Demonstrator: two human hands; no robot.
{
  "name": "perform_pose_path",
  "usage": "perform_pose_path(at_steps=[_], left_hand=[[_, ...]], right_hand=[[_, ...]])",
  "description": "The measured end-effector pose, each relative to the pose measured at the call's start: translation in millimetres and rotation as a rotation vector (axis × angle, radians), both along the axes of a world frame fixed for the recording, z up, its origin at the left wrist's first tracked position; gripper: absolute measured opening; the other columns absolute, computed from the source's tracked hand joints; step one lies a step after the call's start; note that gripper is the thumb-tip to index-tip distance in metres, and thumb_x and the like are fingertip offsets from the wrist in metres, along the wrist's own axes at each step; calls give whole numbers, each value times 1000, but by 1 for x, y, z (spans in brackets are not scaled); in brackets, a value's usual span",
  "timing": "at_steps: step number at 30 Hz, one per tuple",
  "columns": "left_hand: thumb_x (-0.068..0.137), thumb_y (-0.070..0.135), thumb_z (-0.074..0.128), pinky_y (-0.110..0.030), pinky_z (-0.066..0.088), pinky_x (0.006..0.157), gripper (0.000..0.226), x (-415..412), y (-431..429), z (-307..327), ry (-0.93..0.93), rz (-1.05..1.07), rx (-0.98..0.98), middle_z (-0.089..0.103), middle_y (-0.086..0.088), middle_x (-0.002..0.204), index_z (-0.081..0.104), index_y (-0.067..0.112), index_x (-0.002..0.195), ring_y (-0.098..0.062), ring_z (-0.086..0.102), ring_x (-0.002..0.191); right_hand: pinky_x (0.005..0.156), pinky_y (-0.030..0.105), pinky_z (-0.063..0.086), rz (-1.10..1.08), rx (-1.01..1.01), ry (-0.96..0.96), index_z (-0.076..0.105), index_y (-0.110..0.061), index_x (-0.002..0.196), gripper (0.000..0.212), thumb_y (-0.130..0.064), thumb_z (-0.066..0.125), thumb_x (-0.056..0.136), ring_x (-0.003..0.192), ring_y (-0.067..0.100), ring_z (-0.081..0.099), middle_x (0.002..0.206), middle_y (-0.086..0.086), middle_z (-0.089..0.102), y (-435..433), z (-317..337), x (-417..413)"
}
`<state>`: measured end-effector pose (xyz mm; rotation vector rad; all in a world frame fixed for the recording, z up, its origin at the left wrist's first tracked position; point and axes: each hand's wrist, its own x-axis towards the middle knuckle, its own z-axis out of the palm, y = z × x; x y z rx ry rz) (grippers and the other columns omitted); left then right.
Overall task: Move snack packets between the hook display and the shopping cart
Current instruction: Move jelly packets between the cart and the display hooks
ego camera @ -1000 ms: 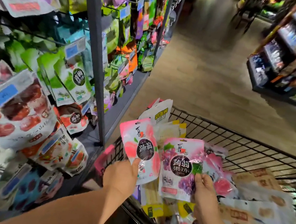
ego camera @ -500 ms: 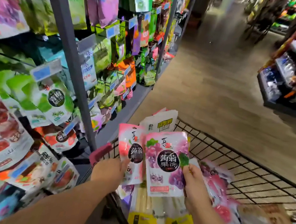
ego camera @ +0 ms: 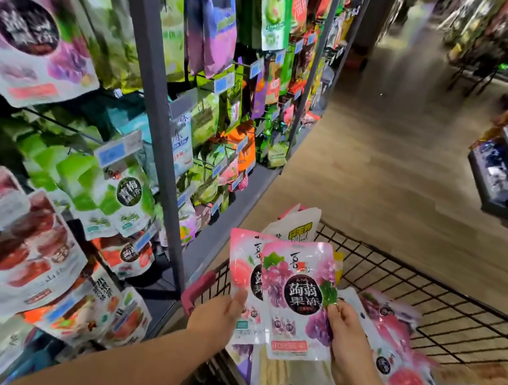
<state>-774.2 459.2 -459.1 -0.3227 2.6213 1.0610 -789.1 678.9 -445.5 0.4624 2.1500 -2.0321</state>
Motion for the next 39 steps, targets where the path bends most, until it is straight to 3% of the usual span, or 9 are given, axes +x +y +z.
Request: perform_pose_path(at_steps=[4,7,12,18,20,23,28,36,39], left_hand=[[89,69,25,-34,44,69,56,-4,-17,22,60,92,199,36,7,57,35,23,58,-11,39,55],[101,41,34,-13,35,56,42,-11,-39,40,123,80,227,38,7,61,37,24,63,-4,37,54],[100,36,37,-21,34,52,48,-15,-77,68,279,121,215,33,5,47,34,25,53,-5,31,45],[69,81,9,-9,35,54,60,-11,-117,93,380,262,175,53,14,51,45,33,65,2,47,49],[90,66,18,-12,40,47,55,-7,-132,111,282,324,394,54,14,48,58,32,76,2,50,44],[105,25,24,-29,42,48,41,4,-145,124,483,275,273,53,-1,57,58,7,94,-17,51,51],[99,49,26,-32,25,57,54,16,-164,134,561,356,-25,38,-2,62,41,10,65,-14,34,55],[78,78,18,-29,26,60,69,17,-196,167,780,458,90,48,-3,61,49,18,64,-15,43,60],[84,65,24,-30,17,54,52,17,-203,185,849,480,104,30,9,46,35,29,48,-7,28,47]], right_hand=[[57,31,34,11,10,1,46,-7,78,26,-13,42,103,51,15,48,64,12,47,-15,3,-14],[63,33,34,71,62,50,51,-16,72,31,-18,46,103,59,17,43,62,1,47,-34,14,-30],[54,32,32,215,20,172,48,-5,78,25,-11,43,102,58,21,40,60,8,46,-82,45,-52],[71,41,46,395,58,259,61,-15,89,29,-44,59,93,75,25,58,82,18,62,-129,72,-72],[76,42,49,456,75,288,63,-25,87,48,-71,64,74,80,21,62,87,15,66,-141,76,-79],[74,40,44,499,47,336,61,-18,87,20,-35,59,95,80,23,57,80,12,62,-161,96,-80],[79,41,43,627,3,375,57,-17,88,55,-69,64,71,81,21,56,97,29,57,-188,113,-86],[106,54,39,802,3,287,53,-21,102,83,-89,59,56,112,35,59,113,22,58,-232,129,-97],[99,50,44,839,-61,211,61,-22,87,53,-71,70,69,95,40,63,100,21,67,-247,138,-96]])
